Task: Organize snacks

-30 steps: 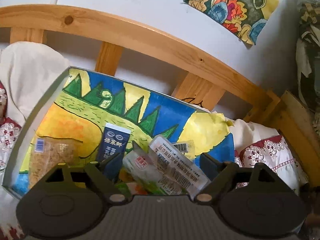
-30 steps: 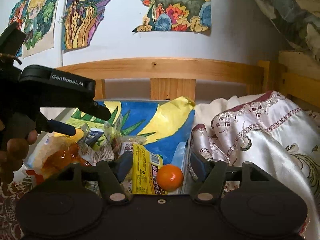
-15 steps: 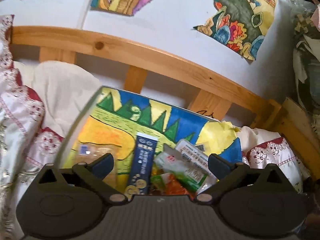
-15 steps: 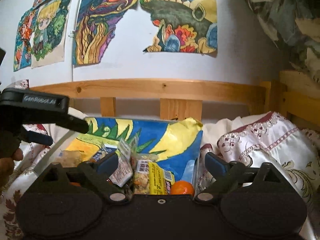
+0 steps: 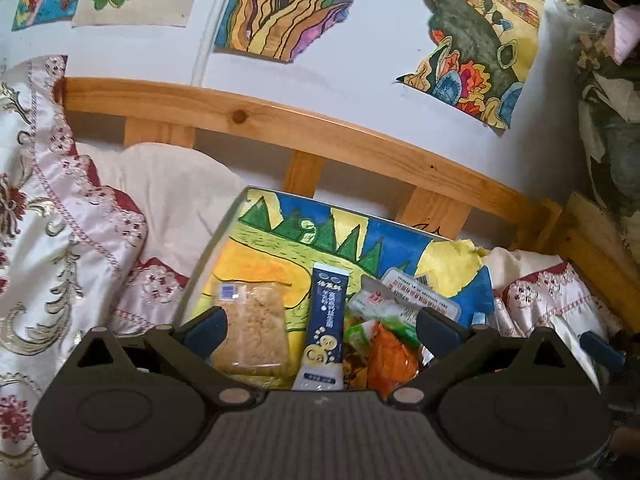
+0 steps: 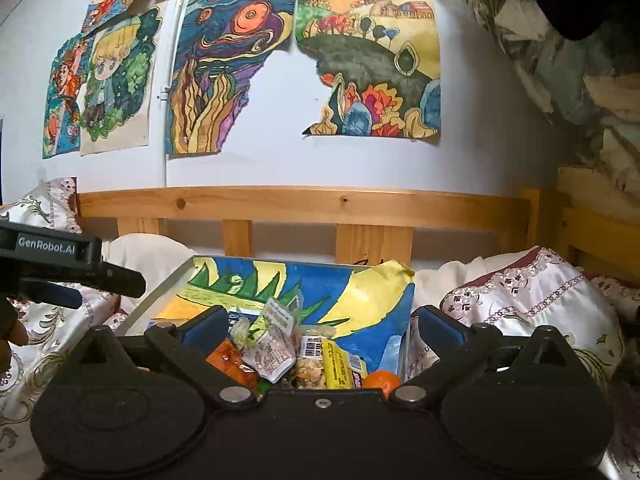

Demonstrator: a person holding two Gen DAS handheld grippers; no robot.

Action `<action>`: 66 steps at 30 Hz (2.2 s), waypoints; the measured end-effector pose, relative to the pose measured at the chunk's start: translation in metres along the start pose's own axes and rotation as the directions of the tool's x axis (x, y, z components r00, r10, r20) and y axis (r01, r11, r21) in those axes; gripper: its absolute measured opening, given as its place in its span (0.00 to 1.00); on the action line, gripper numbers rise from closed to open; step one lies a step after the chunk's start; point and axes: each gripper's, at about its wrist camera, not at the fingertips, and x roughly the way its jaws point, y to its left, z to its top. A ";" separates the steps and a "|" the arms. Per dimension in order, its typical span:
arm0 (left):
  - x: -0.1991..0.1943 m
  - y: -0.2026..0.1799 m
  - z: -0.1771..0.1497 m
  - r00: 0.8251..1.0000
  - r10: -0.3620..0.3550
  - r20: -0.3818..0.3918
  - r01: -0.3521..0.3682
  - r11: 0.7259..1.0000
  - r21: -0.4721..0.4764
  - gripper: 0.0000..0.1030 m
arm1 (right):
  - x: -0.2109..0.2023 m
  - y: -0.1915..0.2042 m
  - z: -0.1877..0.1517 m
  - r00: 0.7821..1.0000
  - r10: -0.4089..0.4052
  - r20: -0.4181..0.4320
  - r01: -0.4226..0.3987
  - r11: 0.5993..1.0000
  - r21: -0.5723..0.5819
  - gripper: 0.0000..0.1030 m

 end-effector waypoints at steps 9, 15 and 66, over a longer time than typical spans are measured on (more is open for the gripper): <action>-0.031 0.014 -0.017 0.999 0.033 0.016 -0.033 0.999 0.020 0.99 | -0.025 0.009 0.003 1.000 0.003 0.006 -0.004 1.000 0.011 0.99; -0.054 0.026 -0.033 0.997 0.069 0.034 -0.071 0.996 0.045 0.99 | -0.039 0.018 0.002 1.000 0.005 -0.007 -0.005 1.000 0.028 0.99; -0.119 0.066 -0.101 0.994 0.110 0.021 -0.112 0.989 0.096 1.00 | -0.117 0.072 -0.049 0.985 0.030 -0.172 -0.016 0.997 0.079 0.99</action>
